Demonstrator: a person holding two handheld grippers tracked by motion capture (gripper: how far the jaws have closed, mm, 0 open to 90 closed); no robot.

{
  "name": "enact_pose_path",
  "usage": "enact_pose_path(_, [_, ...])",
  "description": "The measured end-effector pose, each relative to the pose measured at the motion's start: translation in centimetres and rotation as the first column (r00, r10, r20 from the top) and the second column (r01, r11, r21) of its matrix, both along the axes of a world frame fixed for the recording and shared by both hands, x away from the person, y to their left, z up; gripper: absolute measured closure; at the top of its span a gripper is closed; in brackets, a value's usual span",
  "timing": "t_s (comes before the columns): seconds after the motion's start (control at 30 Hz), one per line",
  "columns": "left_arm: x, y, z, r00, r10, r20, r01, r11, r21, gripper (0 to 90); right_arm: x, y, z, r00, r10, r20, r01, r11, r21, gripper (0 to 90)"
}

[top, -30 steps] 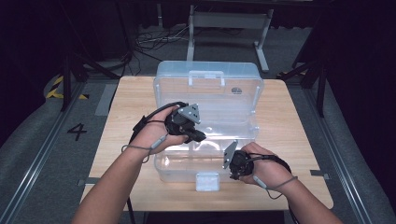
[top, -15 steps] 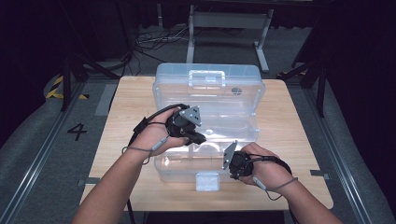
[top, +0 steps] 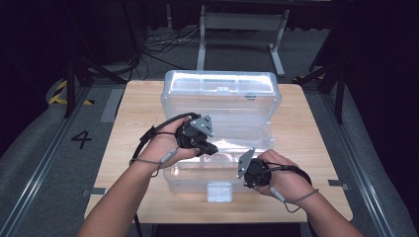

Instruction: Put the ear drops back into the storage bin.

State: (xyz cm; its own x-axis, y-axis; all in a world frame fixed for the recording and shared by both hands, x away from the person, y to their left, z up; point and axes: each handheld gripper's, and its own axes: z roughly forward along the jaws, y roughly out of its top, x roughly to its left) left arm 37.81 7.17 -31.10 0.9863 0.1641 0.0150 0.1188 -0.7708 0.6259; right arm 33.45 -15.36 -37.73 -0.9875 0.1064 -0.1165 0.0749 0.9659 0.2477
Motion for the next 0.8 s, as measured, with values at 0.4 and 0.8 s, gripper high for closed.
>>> enact_pose_path(0.4, [-0.3, 0.3, -0.5, 0.9999, 0.005, -0.013, -0.006, 0.9995, -0.031, 87.4, -0.7, -1.2, 3.3, 0.9991, 0.005, 0.042, -0.009, 0.994, 0.108, 89.6])
enact_pose_path(0.8, [-0.7, 0.4, -0.8, 0.9999, 0.009, -0.009, -0.009, 0.9995, -0.03, 87.4, -0.7, -3.5, 6.2, 0.997, -0.053, 0.056, 0.034, 0.952, 0.303, 90.0])
